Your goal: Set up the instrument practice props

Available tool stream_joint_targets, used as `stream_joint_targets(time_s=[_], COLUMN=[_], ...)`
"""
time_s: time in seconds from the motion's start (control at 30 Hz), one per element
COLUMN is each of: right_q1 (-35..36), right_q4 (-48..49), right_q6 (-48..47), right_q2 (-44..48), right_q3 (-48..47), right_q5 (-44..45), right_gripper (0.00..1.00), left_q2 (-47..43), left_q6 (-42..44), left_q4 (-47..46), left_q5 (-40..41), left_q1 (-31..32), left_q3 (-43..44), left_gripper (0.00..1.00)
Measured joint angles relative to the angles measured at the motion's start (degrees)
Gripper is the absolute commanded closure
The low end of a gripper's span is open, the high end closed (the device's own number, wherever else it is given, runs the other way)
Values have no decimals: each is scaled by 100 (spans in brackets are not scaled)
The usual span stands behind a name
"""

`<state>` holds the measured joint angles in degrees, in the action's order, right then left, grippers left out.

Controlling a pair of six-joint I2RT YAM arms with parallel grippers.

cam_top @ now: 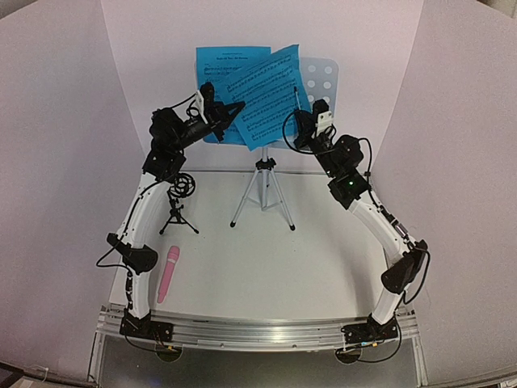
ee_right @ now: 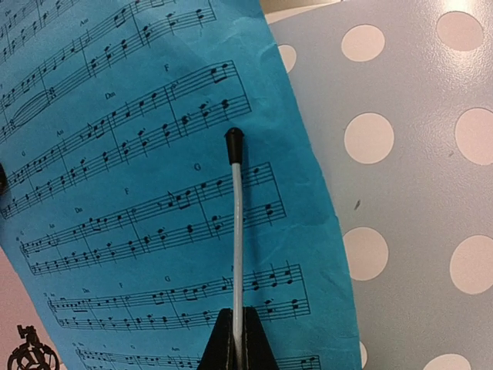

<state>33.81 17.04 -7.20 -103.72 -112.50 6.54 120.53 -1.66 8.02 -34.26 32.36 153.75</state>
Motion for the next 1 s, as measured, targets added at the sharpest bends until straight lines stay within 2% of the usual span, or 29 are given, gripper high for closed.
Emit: stream_joint_targets(time_s=[0.3, 0.83, 1.0], right_q1=[-10, -16, -16], right_q4=[-44, -49, -51], right_q6=[-11, -75, -116], right_q2=[0, 0, 0], right_q3=[-11, -11, -11], right_q5=[-234, -505, -513], right_gripper=[100, 100, 94], left_q2=[305, 610, 645], left_q6=[1090, 1821, 1993], left_q4=[-330, -1000, -1161], left_q5=[-189, -208, -208], left_q1=[0, 0, 0], left_q3=[170, 227, 227], left_gripper=[100, 100, 100])
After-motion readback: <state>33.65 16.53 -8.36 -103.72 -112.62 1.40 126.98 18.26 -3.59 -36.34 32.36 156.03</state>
